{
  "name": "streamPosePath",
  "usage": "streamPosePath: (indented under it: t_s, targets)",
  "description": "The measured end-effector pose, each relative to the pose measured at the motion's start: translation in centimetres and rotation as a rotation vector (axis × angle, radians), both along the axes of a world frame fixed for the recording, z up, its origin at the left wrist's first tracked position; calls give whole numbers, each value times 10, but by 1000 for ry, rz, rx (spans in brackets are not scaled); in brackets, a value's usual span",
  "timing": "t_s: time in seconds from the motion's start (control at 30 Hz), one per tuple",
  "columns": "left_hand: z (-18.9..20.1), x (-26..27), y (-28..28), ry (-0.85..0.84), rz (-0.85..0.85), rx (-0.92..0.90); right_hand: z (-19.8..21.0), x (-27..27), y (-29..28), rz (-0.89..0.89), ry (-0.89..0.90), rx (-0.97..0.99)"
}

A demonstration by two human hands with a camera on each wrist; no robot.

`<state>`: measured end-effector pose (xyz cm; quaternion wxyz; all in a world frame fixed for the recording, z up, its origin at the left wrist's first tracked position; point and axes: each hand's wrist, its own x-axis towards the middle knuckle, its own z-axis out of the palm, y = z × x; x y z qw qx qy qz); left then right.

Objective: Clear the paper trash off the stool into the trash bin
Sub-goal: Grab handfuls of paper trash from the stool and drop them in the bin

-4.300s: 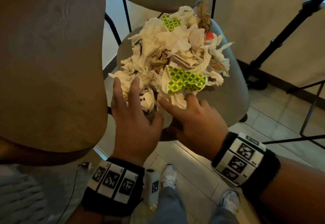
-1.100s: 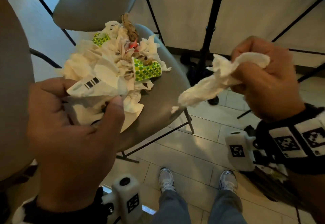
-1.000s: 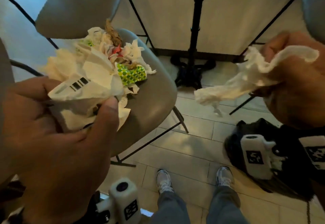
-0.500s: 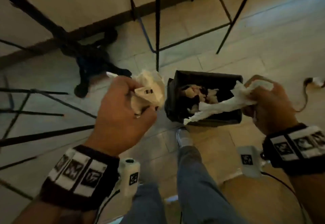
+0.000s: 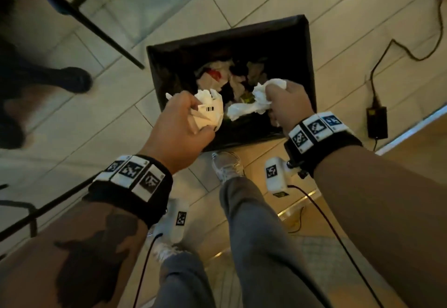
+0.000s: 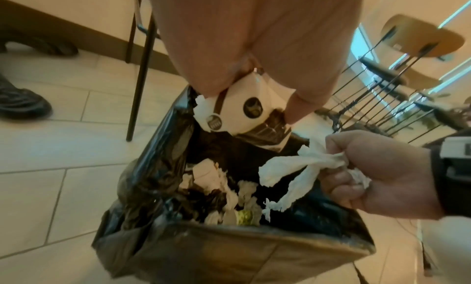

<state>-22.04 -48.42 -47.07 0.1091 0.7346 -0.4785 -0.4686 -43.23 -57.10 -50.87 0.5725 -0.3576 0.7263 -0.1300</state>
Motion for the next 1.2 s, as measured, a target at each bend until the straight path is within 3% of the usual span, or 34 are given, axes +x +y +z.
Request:
streamPosePath:
  t_s: [0.2, 0.37, 0.5, 0.6, 0.67, 0.77, 0.87, 1.0, 1.2]
  targets:
    - [-45, -1, 5, 5, -11, 44, -55, 2, 0, -209, 29, 161]
    - [-51, 2, 7, 98, -255, 237, -67, 20, 9, -341, -128, 337]
    - [-39, 13, 20, 143, -209, 326, -66, 30, 15, -271, -143, 408]
    - [-17, 28, 33, 113, -167, 288, -57, 35, 18, -174, -54, 388]
    - [3, 41, 46, 87, -119, 269, -45, 41, 24, -6, 80, 321]
    - [45, 66, 73, 84, -11, 224, -14, 59, 38, 438, 364, 130]
    - [100, 90, 104, 75, 109, 155, 35, 89, 52, 730, 410, 24]
    - [189, 124, 157, 6, 219, 30, 123, 149, 68, 968, 220, -61]
    - [328, 163, 279, -71, 511, -292, 281, 283, 130, 1197, -84, -337]
